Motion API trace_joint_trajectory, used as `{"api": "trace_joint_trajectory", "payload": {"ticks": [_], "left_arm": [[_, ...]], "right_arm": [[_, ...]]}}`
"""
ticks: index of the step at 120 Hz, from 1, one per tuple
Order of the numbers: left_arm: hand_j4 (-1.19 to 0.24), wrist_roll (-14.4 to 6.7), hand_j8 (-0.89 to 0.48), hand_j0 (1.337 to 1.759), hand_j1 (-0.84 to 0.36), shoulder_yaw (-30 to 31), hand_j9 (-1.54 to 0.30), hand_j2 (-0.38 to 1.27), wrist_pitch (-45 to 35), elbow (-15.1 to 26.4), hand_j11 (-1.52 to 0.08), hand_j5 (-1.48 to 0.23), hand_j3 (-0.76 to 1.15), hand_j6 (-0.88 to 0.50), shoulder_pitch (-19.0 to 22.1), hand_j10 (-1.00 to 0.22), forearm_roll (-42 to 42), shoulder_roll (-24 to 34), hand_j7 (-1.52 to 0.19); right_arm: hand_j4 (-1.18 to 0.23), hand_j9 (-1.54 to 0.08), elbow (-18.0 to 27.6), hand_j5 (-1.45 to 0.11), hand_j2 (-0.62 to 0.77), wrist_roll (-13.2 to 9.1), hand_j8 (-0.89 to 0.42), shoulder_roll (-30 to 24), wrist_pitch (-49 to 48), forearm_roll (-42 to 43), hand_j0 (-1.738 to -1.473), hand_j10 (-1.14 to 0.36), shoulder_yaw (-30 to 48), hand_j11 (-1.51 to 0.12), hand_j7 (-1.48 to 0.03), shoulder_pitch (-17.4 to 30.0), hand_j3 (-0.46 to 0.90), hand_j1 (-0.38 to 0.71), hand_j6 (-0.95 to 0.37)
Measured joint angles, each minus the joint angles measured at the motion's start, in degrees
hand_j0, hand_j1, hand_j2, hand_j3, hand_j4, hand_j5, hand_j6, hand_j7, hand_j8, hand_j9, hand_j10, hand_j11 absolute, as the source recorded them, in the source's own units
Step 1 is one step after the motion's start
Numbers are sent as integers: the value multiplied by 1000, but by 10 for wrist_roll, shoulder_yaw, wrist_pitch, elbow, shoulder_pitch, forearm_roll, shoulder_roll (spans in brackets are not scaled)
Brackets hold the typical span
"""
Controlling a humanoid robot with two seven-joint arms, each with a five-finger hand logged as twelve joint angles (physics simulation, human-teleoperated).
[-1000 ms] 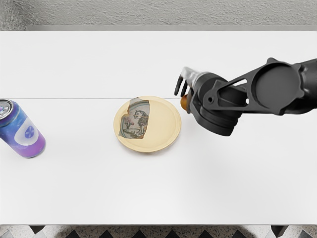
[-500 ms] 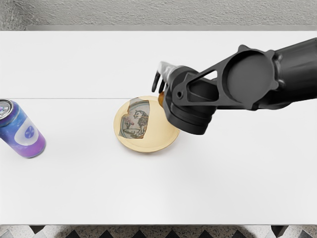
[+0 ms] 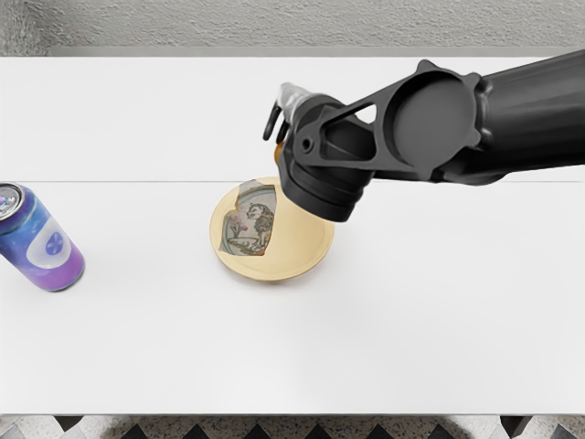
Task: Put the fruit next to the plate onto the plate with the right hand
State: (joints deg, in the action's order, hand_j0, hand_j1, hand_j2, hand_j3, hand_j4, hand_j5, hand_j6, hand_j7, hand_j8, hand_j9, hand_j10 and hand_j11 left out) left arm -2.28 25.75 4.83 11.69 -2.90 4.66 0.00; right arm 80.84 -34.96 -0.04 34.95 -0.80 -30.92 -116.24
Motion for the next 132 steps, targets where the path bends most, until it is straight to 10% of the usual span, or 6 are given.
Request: {"api": "trace_joint_trajectory", "payload": {"ticks": [102, 132], "left_arm": [[0, 0, 0, 1658, 349, 0, 0, 0, 0, 0, 0, 0, 0, 0, 0, 0, 0, 0, 0], [0, 0, 0, 1658, 349, 0, 0, 0, 0, 0, 0, 0, 0, 0, 0, 0, 0, 0, 0]], "right_arm": [[-749, -1028, -2, -1041, 516, 0, -479, 0, 0, 17, -1658, -647, 41, -1023, -1002, 39, 0, 361, -586], [-263, -358, 3, -363, 153, 0, -181, 0, 0, 10, -1658, -232, 47, -357, -350, 32, 0, -92, -213]]}}
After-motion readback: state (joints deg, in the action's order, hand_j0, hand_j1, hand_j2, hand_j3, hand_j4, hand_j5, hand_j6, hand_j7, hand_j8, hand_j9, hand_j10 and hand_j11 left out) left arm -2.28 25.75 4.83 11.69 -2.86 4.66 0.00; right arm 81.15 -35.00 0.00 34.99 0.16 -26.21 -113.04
